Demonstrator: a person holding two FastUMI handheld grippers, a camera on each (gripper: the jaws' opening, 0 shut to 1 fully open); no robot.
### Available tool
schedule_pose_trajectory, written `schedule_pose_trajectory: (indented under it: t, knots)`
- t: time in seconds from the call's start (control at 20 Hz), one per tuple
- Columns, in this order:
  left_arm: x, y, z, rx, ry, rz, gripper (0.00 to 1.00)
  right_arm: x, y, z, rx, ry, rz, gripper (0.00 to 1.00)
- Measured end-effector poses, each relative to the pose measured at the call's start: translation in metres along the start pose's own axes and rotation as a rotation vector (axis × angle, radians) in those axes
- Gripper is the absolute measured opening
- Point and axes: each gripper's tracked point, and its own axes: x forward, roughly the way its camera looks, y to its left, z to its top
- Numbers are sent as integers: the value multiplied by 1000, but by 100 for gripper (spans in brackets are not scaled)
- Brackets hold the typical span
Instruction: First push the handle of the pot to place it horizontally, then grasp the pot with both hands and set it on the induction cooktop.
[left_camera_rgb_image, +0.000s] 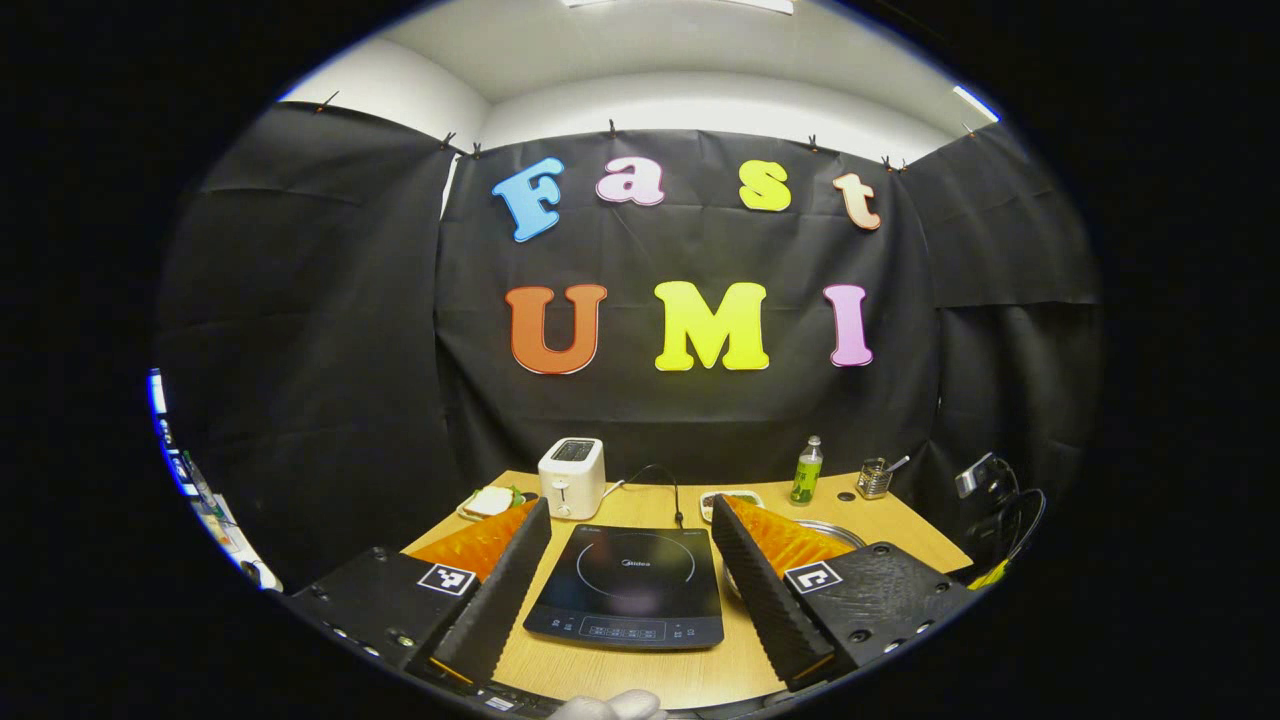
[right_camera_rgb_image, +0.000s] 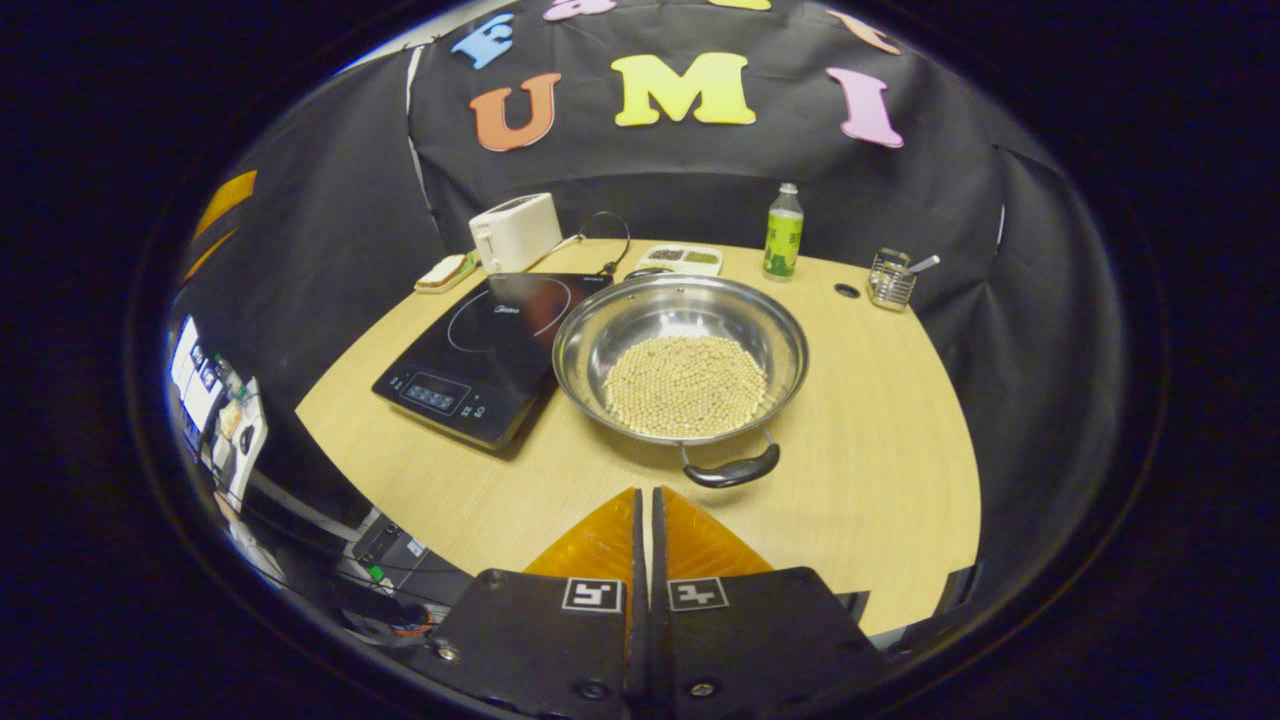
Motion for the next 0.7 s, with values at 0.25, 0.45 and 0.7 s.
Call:
schedule_pose_trajectory:
  t: [0.25, 0.45, 0.7]
  knots:
    - [-5, 5, 0, 8, 9, 30, 96, 33, 8, -2, -6, 40, 23, 1]
    - [-11, 8, -1, 8, 18, 53, 96, 60, 3, 0, 1, 63, 26, 0]
    - [-11, 12, -4, 17, 32, 92, 96, 81, -11, -7, 7, 100, 25, 0]
